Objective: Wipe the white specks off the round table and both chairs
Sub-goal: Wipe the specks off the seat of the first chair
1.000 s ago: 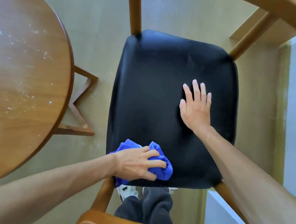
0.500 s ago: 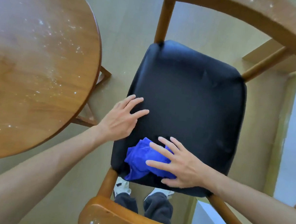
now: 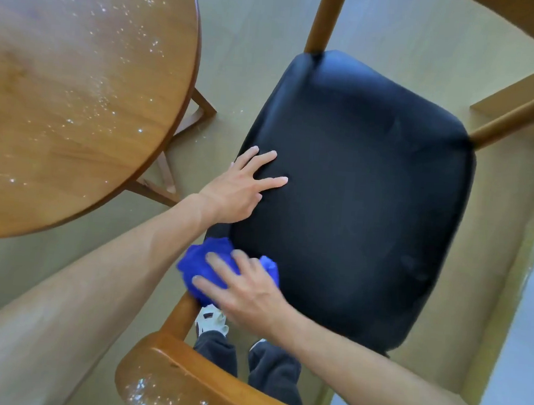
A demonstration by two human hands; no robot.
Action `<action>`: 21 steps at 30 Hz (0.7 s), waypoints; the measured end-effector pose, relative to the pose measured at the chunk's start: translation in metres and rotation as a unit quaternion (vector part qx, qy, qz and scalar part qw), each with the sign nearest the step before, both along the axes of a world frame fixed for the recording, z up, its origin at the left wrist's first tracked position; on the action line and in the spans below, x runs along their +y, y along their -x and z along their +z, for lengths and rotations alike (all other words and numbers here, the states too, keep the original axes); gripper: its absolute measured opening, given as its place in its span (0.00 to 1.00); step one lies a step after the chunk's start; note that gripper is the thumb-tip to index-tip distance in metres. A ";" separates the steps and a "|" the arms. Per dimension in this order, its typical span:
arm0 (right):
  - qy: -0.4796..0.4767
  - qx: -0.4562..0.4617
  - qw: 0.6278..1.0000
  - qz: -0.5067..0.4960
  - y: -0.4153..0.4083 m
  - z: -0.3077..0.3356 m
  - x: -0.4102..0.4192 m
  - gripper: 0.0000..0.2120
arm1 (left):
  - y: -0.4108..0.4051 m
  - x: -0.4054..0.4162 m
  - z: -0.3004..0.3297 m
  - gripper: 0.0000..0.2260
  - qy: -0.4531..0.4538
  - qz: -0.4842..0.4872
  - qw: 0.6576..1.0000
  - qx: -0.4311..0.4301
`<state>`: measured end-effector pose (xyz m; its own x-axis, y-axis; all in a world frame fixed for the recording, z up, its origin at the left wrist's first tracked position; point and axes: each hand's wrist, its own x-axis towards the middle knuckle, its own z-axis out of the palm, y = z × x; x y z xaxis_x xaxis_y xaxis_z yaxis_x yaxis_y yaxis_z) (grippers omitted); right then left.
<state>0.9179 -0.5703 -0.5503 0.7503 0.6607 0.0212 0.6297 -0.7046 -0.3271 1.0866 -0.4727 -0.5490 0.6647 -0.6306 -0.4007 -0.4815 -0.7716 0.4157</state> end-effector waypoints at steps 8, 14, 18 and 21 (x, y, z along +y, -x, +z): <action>0.035 -0.006 0.958 0.285 0.039 -0.003 -0.099 0.14 | -0.002 -0.002 0.012 0.23 -0.006 0.009 1.000 0.003; 0.042 -0.039 0.984 0.171 -0.019 0.008 -0.215 0.12 | 0.001 -0.003 0.017 0.24 -0.019 0.012 1.000 0.001; 0.067 -0.070 0.984 -0.150 -0.083 0.005 -0.262 0.21 | 0.000 -0.002 0.016 0.24 -0.021 0.013 1.000 0.000; 0.025 -0.019 0.899 -0.437 -0.106 0.006 -0.223 0.24 | -0.002 -0.001 0.016 0.24 -0.022 0.014 1.000 -0.002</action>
<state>1.0239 -0.7936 -0.5443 0.9825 -0.1806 0.0447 -0.1620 -0.9487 -0.2715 1.0884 -0.4740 -0.5333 0.6829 -0.5943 -0.4248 -0.4617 -0.8018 0.3796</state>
